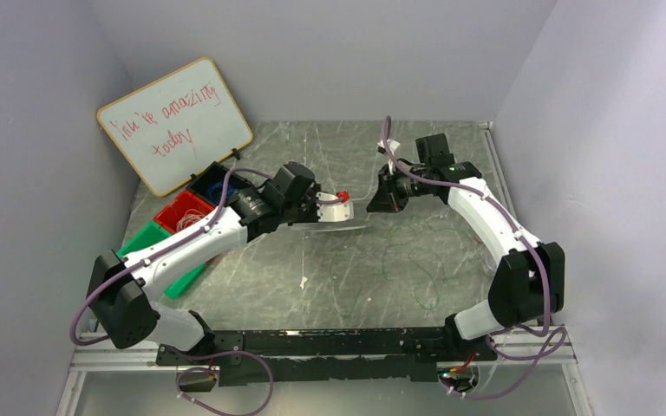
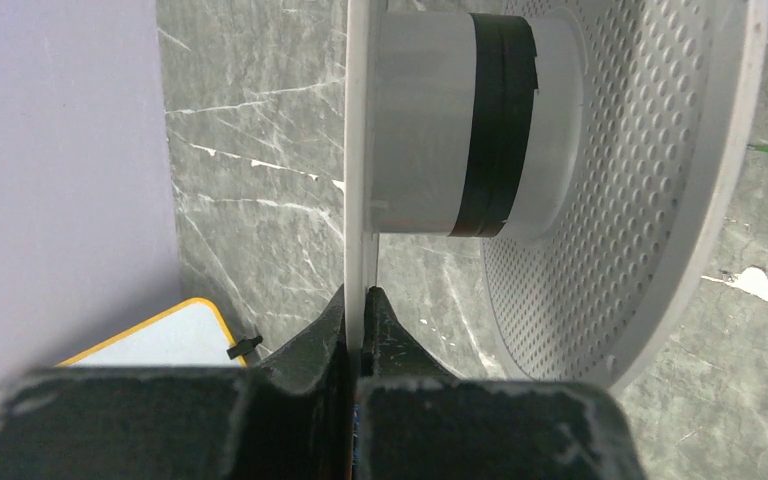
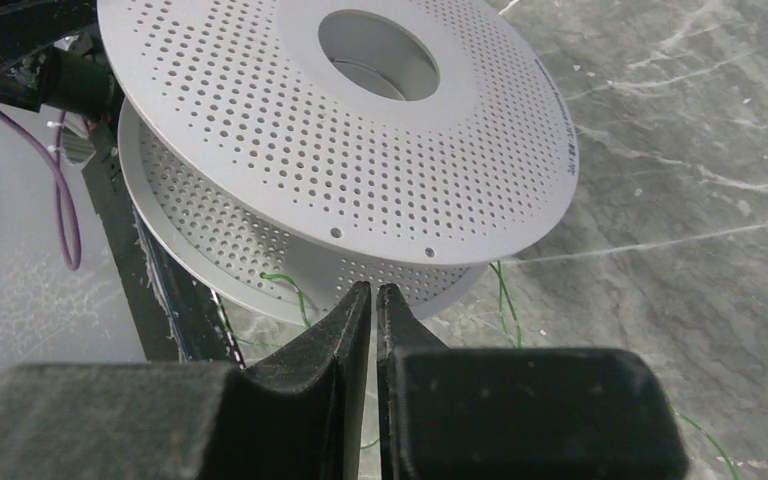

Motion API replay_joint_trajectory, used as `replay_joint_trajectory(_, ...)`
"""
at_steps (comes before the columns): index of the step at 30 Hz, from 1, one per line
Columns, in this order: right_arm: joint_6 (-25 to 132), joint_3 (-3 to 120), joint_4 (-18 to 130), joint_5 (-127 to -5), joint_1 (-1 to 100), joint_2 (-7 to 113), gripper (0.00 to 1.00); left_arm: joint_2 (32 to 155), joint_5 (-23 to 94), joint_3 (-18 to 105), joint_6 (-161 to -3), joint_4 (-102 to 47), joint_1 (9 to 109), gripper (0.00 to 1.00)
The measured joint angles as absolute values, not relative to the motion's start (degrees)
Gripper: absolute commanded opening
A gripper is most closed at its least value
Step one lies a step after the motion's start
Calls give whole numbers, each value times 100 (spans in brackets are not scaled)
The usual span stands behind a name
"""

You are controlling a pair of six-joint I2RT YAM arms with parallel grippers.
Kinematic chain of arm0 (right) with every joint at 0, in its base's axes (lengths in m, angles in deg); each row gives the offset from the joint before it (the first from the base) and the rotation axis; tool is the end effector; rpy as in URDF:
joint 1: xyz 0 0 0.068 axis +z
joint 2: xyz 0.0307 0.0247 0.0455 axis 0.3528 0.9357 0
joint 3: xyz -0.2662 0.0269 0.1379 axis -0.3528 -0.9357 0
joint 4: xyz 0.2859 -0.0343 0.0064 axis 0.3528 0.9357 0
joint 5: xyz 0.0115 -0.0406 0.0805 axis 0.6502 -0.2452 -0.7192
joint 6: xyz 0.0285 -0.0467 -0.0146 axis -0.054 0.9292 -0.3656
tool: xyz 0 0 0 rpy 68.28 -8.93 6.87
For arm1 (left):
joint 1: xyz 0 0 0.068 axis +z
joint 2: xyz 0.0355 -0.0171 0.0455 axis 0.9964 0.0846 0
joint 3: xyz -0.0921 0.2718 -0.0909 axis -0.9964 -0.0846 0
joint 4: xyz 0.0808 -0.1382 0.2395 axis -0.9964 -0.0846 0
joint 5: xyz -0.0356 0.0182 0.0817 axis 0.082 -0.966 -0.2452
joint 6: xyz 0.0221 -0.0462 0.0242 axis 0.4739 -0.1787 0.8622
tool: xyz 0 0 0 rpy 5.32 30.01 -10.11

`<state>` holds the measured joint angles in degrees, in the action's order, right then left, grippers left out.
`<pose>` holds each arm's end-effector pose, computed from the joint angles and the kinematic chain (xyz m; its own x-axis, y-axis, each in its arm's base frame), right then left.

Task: Wrap the cables
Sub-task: Place the cable reel at the center of the board.

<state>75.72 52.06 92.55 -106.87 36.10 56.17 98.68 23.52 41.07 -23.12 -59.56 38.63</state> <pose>0.3108 0.1168 0.3118 -0.5737 -0.3422 -0.7442 -0.7975 0.4406 0.4122 0.2339 -0.2428 0.3339 0.1957 0.8550 -0.4804 0.8037 0.1409 0.5781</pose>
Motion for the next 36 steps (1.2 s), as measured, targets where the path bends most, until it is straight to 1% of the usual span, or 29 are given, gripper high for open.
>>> replay_joint_trajectory(15, 7765, 5209, 9576, -11267, 3728, 5755, 14, 9837, 2354, 4107, -2312, -5954, 3863, 2)
replay_joint_trajectory(36, 7649, 5209, 9456, -11216, 3671, 5786, 16, 9837, 2356, 4107, -2314, -5956, 3863, 2)
